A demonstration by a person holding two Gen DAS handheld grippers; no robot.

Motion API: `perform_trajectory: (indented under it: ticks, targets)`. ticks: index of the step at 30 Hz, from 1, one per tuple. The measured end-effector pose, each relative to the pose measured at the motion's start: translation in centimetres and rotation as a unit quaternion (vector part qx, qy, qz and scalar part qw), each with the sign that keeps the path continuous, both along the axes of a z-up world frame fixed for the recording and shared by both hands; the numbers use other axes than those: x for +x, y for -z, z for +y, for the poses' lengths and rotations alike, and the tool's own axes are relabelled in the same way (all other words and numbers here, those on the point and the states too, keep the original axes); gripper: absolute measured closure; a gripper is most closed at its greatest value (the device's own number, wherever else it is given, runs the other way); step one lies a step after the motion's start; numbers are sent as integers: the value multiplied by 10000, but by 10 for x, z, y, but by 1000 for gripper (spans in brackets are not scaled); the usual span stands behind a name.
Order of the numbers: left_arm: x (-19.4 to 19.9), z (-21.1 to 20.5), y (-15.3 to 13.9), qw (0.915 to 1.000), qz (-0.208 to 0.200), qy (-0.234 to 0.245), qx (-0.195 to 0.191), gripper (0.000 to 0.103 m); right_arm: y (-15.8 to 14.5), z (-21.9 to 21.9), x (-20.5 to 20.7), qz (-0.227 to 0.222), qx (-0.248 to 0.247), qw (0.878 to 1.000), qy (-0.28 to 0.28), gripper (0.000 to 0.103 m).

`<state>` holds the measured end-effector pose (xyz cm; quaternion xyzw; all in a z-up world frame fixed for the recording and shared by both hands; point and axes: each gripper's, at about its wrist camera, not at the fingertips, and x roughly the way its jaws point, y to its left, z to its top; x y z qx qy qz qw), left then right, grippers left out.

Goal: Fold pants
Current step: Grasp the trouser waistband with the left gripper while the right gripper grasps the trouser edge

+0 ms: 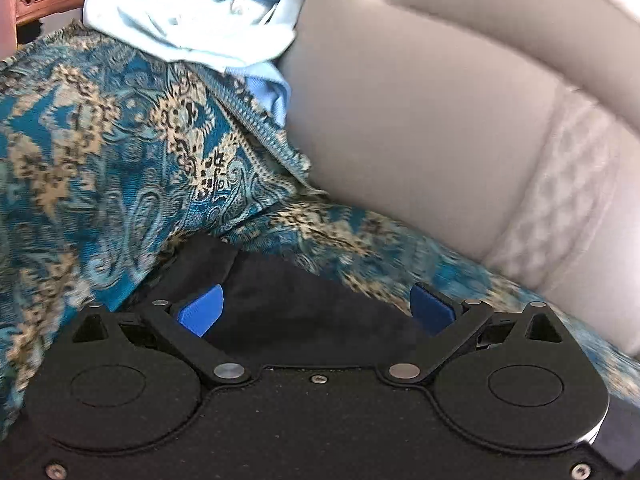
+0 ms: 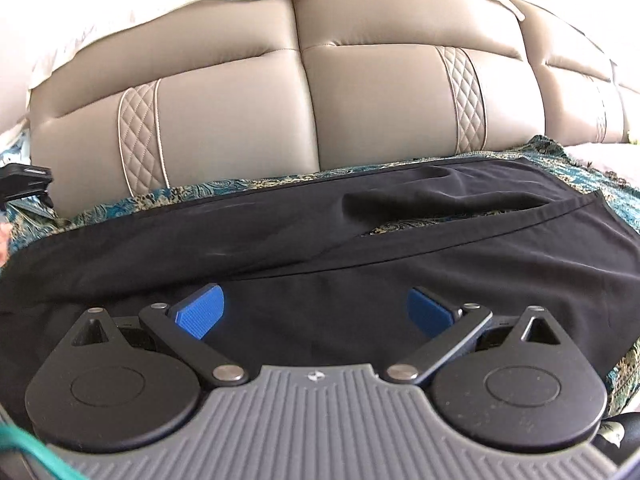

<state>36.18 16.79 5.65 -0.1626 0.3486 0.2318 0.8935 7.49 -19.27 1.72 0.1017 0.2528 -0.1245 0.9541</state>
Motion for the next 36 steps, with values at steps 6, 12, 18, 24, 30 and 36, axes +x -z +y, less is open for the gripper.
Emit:
perform_trajectory:
  ticks: [6, 12, 18, 24, 30, 36]
  targets:
    - [43, 10, 42, 9950, 684, -719, -107, 16, 7, 5, 4, -8, -36, 10000, -19, 0]
    - [41, 5, 38, 9924, 668, -889, 520, 97, 9, 8, 16, -71, 187, 9998, -75, 0]
    - [15, 15, 24, 9971, 326, -687, 97, 101, -1, 18, 27, -272, 358, 9988, -213, 0]
    - [-9, 6, -4, 9993, -4, -346, 112, 101, -17, 32, 44, -454, 591, 9963, -427, 0]
    - [-62, 9, -23, 9990, -407, 14, 183, 101, -25, 43, 61, -529, 1251, 9874, -810, 0]
    - [-105, 15, -21, 9983, -557, 125, 65, 101, -19, 67, 113, -264, 2508, 9536, -1648, 0]
